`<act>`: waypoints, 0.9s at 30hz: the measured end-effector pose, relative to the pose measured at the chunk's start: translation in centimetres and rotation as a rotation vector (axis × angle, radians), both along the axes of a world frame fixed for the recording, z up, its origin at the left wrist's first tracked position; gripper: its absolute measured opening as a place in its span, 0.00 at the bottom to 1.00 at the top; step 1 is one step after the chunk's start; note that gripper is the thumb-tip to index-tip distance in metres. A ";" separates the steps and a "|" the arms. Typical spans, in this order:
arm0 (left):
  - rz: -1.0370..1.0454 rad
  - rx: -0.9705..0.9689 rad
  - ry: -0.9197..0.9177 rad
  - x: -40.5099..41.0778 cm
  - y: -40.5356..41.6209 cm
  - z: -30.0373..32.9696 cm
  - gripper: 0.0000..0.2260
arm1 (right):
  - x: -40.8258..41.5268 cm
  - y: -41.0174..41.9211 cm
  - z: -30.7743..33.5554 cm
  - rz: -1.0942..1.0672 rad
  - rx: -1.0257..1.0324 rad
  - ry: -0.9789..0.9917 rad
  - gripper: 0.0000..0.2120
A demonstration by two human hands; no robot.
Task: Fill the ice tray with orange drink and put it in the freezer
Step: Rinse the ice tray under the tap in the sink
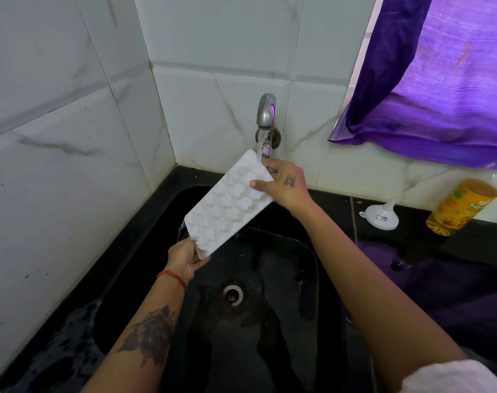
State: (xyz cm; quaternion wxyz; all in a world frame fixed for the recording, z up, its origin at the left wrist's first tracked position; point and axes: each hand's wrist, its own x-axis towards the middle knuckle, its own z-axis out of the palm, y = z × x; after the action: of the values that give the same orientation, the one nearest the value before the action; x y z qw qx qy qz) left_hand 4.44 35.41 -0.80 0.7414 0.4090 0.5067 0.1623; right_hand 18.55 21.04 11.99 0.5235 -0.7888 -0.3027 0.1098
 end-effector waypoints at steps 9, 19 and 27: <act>-0.105 0.193 -0.073 3.2 -2.0 2.5 0.08 | 4.6 -6.4 -4.5 -0.264 0.041 0.167 0.23; -0.208 0.447 -0.152 6.4 -4.4 5.9 0.16 | 5.3 -11.0 -10.6 -0.377 0.028 0.529 0.23; -0.079 0.494 -0.181 2.9 -0.8 6.5 0.17 | 3.1 -7.0 -10.2 -0.281 0.086 0.522 0.25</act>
State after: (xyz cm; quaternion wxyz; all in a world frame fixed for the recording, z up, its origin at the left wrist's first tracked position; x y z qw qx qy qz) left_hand 7.37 34.58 5.71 0.6671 0.5809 0.3670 0.2877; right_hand 21.68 14.08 1.78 0.6268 -0.7451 -0.0500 0.2224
